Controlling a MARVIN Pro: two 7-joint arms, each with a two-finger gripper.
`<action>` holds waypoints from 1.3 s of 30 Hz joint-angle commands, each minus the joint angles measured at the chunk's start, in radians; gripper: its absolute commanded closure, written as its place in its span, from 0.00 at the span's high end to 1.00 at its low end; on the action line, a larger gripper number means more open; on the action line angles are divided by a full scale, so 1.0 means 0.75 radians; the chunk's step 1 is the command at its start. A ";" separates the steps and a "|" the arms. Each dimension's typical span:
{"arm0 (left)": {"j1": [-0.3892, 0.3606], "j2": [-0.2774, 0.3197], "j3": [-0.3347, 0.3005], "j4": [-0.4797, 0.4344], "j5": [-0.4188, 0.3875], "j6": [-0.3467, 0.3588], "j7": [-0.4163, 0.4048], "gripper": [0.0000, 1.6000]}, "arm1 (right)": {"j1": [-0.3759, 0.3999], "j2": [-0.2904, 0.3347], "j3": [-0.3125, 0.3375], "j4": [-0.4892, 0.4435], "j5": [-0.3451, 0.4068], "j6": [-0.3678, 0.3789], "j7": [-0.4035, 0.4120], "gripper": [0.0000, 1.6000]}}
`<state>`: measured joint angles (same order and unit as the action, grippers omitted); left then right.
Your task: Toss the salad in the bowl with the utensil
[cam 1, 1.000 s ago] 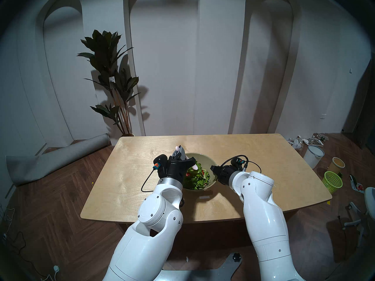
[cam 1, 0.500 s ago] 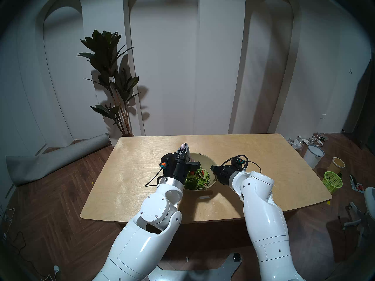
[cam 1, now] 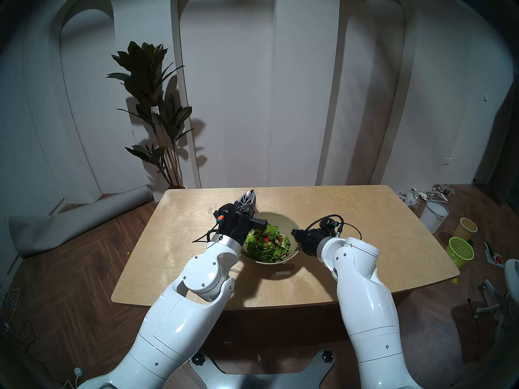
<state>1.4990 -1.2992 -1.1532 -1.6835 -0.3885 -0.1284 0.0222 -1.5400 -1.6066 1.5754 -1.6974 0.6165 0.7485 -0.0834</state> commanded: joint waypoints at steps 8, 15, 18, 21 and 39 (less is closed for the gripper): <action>-0.118 0.075 0.010 0.030 -0.132 0.326 -0.111 0.00 | 0.011 0.000 0.002 -0.033 0.003 0.000 0.002 0.00; -0.137 0.111 0.037 0.010 -0.116 0.443 -0.130 0.00 | 0.011 0.000 0.002 -0.033 0.003 0.000 0.002 0.00; -0.147 0.102 0.036 0.023 -0.167 0.509 -0.157 0.00 | 0.010 0.000 0.002 -0.033 0.003 0.001 0.002 0.00; -0.149 0.104 0.030 0.025 -0.222 0.569 -0.200 0.00 | 0.010 0.000 0.002 -0.033 0.003 0.001 0.002 0.00; -0.091 0.057 -0.113 -0.129 -0.462 0.734 -0.175 0.00 | 0.011 0.000 0.001 -0.032 0.003 0.000 0.002 0.00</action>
<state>1.4314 -1.2229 -1.1900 -1.7158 -0.6701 0.4010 -0.1226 -1.5402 -1.6066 1.5758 -1.6981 0.6165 0.7486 -0.0838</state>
